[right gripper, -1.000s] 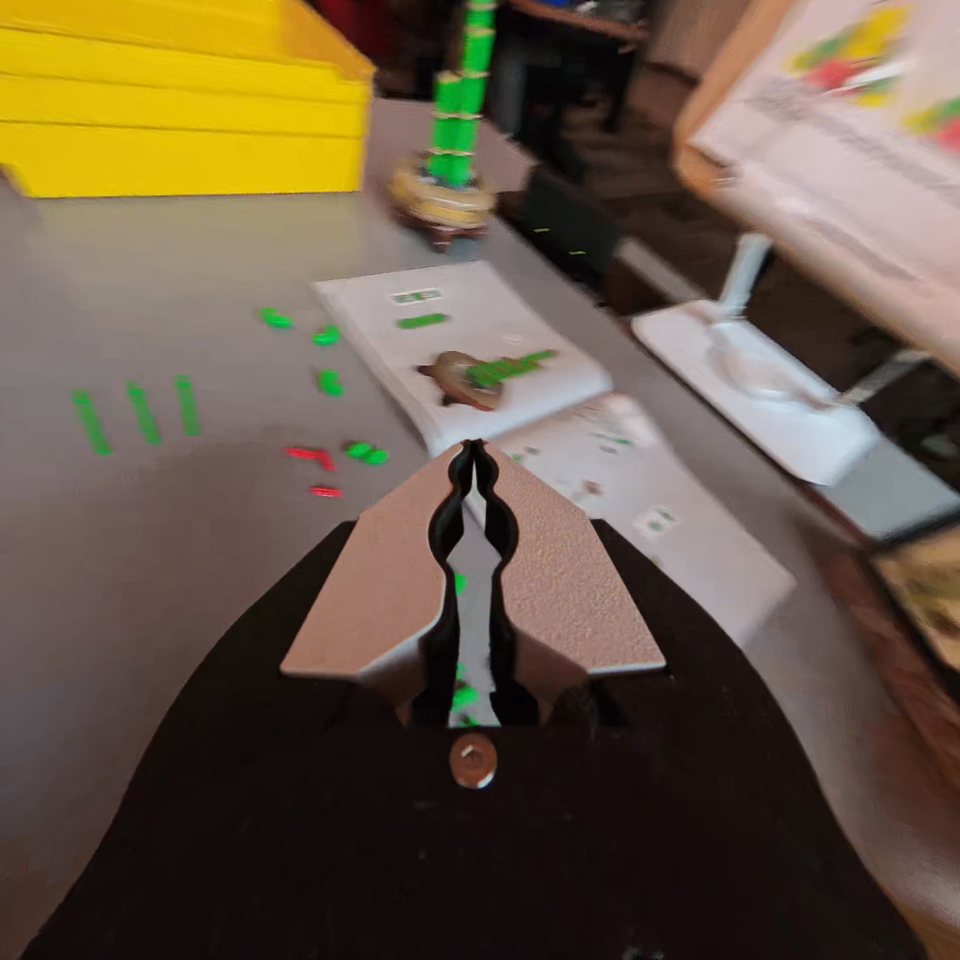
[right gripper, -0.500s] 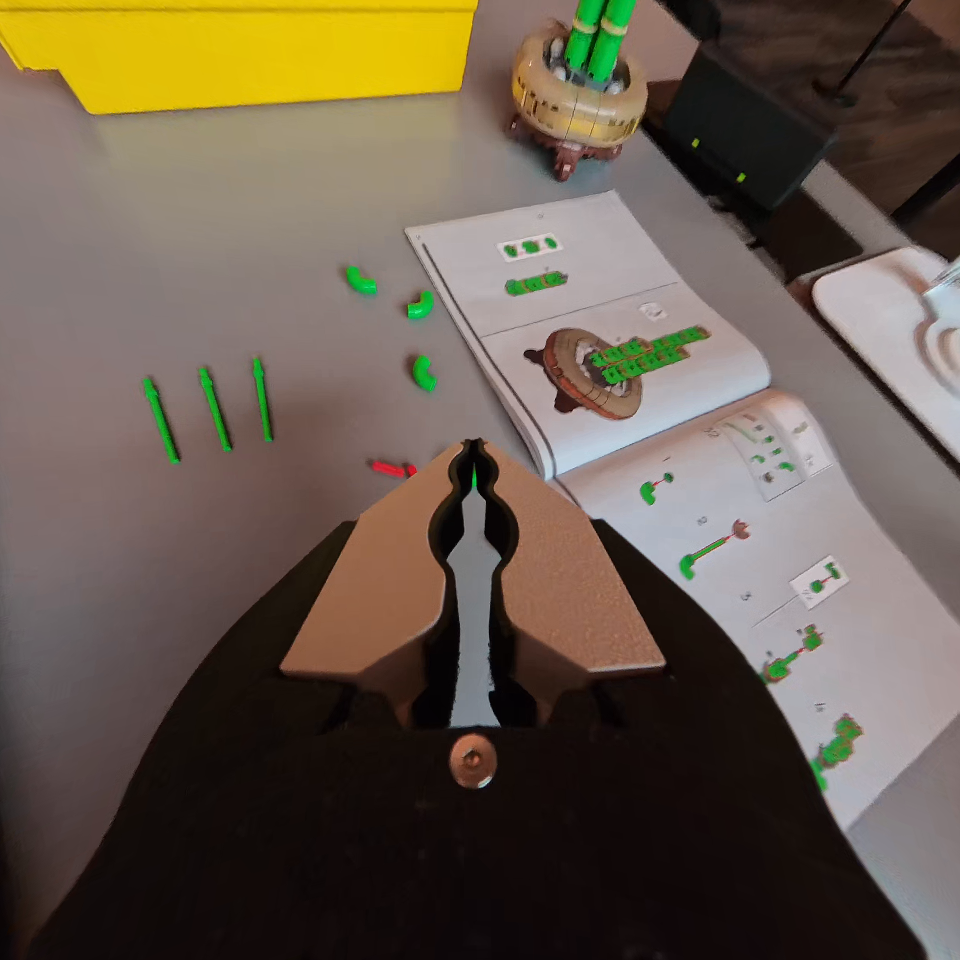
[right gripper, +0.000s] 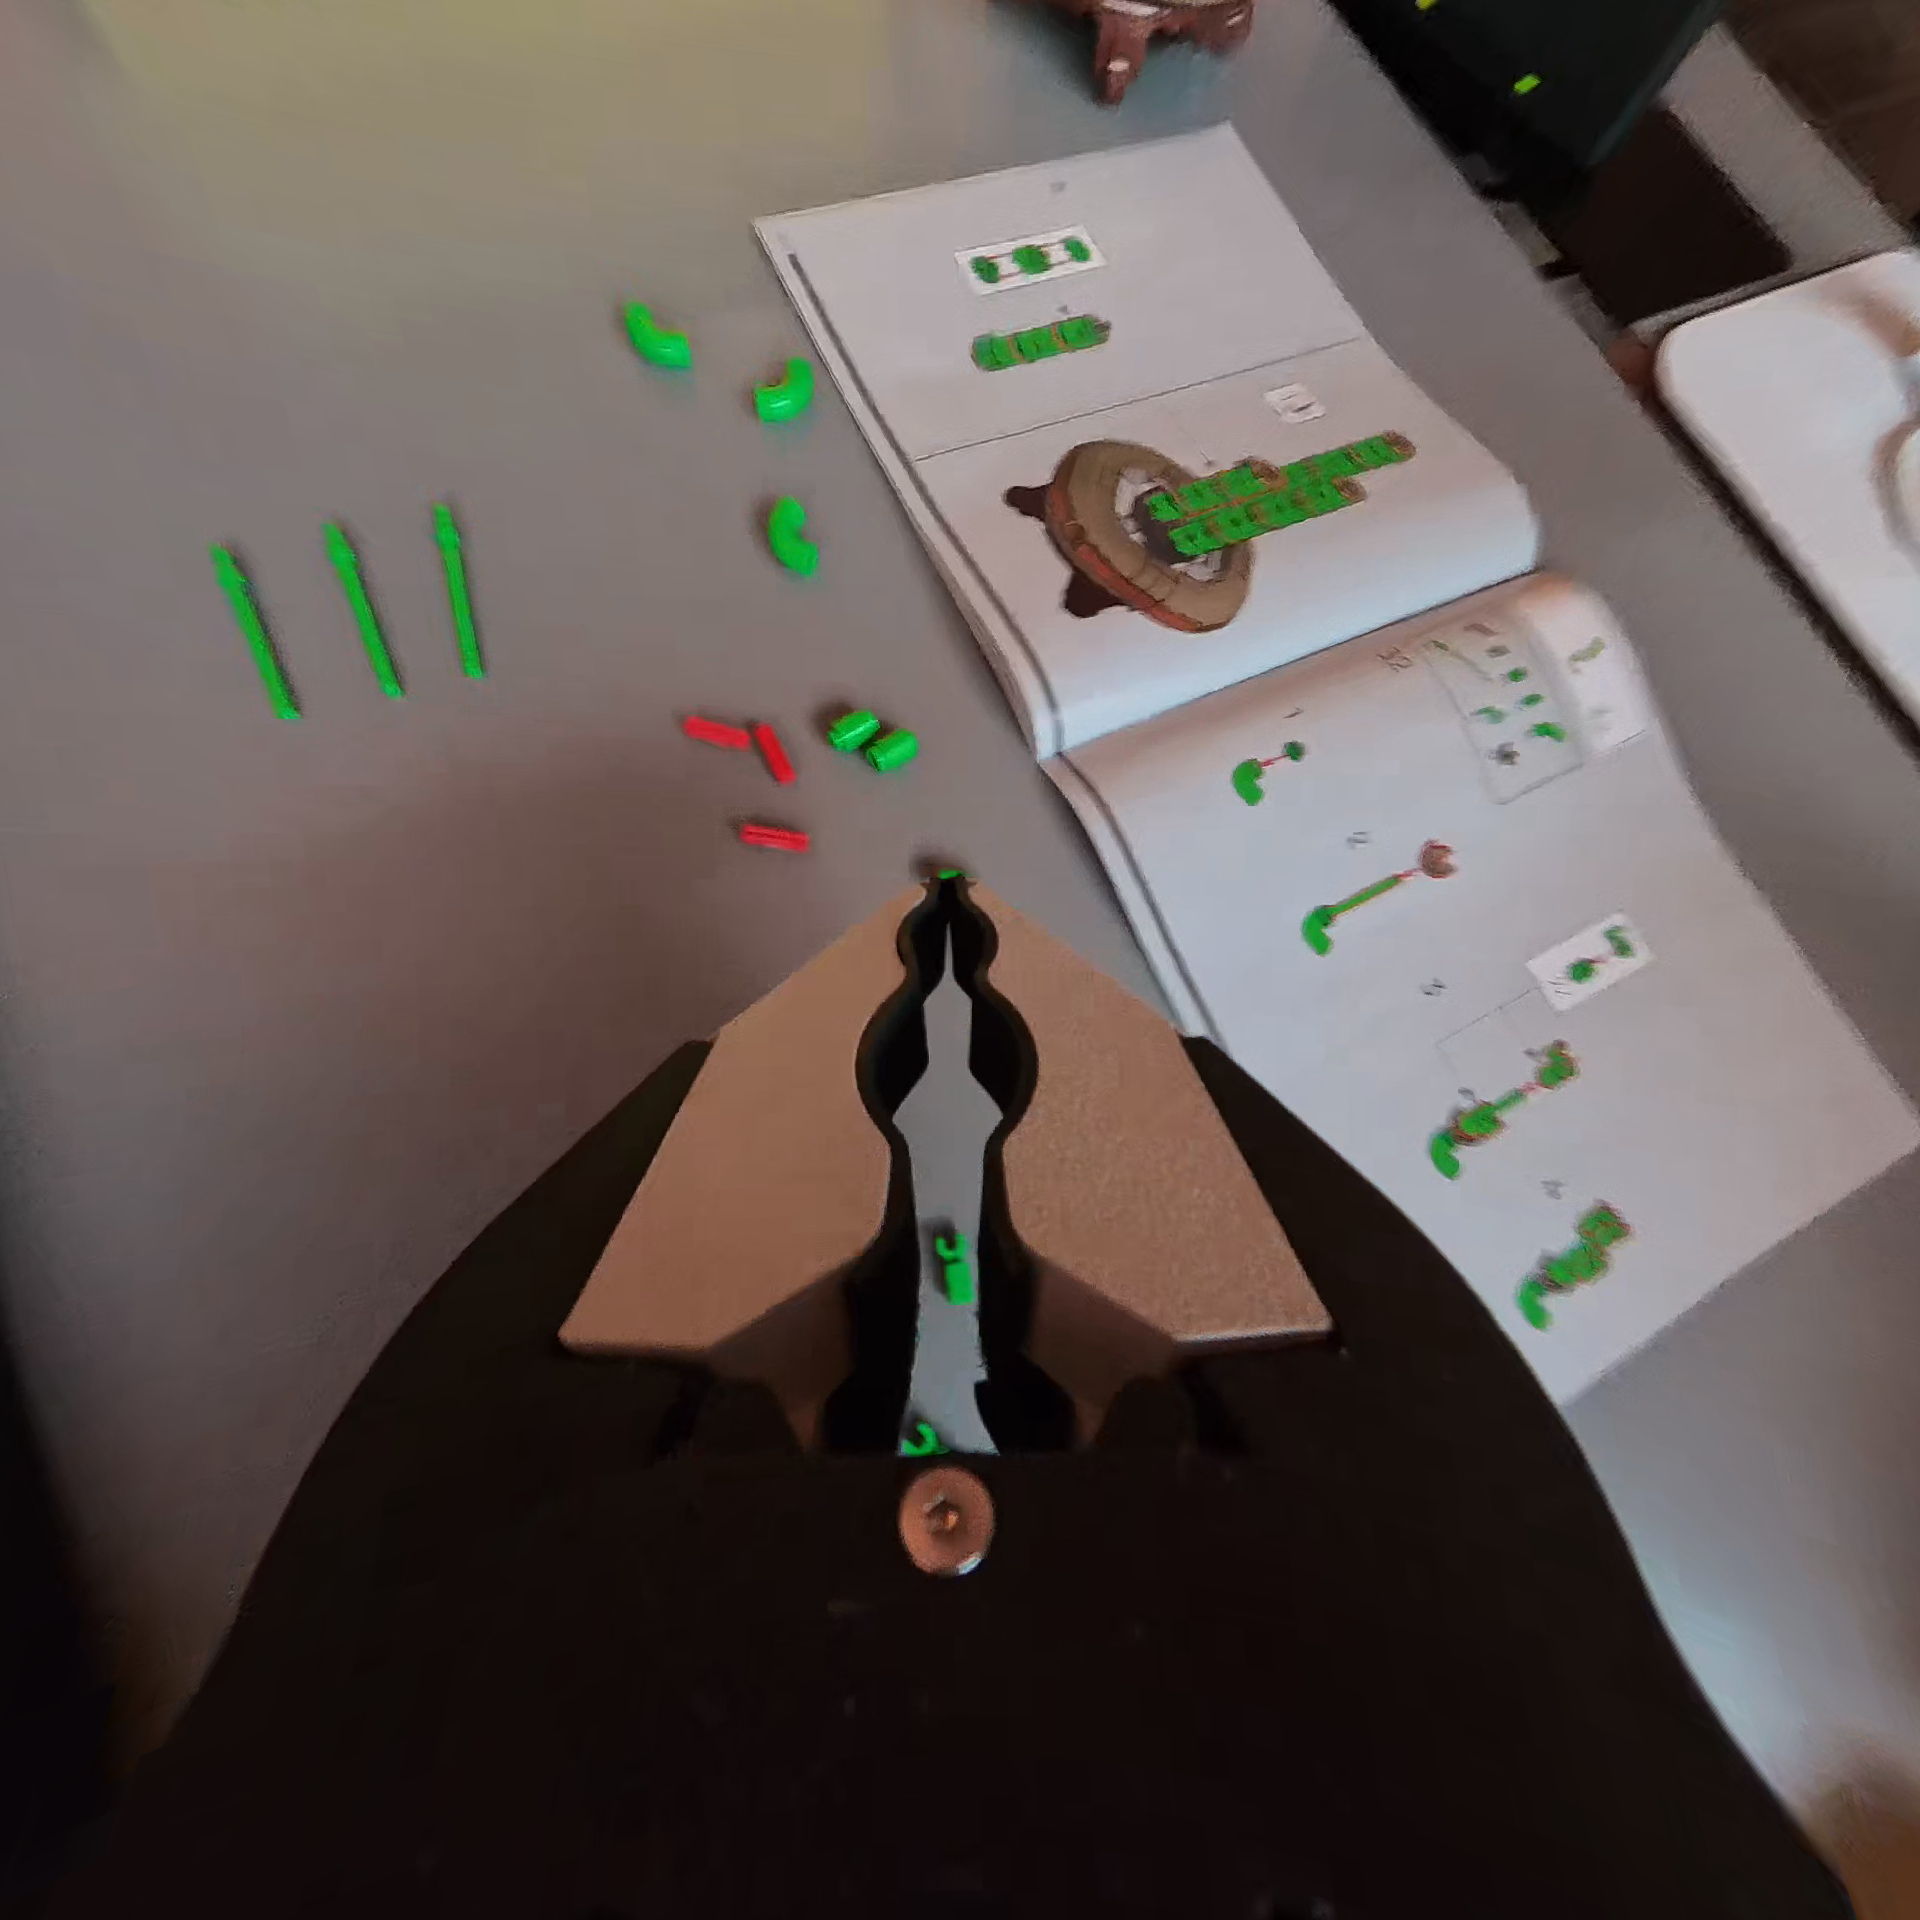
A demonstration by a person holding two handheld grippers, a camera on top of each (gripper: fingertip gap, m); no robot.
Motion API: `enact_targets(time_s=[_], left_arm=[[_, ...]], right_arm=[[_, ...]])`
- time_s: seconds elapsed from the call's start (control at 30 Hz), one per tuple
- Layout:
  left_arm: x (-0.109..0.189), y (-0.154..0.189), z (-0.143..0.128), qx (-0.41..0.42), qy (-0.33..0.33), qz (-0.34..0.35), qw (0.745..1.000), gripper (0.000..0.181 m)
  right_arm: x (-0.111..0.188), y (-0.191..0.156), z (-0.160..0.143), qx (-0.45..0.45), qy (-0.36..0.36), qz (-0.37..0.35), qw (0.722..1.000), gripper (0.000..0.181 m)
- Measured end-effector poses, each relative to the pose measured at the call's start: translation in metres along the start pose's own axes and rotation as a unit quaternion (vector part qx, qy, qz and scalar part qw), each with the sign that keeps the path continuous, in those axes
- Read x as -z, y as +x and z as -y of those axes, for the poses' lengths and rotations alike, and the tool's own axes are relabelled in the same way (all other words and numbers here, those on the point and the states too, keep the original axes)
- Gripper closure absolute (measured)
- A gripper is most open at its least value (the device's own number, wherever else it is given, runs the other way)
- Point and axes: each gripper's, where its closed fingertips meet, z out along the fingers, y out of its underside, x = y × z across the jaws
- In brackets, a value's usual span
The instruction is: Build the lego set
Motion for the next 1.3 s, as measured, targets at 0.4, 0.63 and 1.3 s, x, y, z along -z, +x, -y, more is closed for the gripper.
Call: enact_targets(time_s=[0.4, 0.63, 1.3], left_arm=[[-0.004, -0.003, -0.005, 0.003, -0.014, 0.003, 1.000, 0.181], [-0.005, -0.012, -0.010, 0.020, -0.011, 0.003, 1.000, 0.181], [-0.099, -0.069, -0.077, 0.171, -0.083, -0.047, 0.981, 0.181]], right_arm=[[0.021, 0.023, -0.013, 0.006, -0.010, -0.053, 0.999, 0.181], [0.040, 0.043, -0.028, -0.014, -0.012, -0.099, 0.995, 0.181], [0.041, 0.074, -0.021, 0.132, 0.004, -0.239, 0.962, 0.181]])
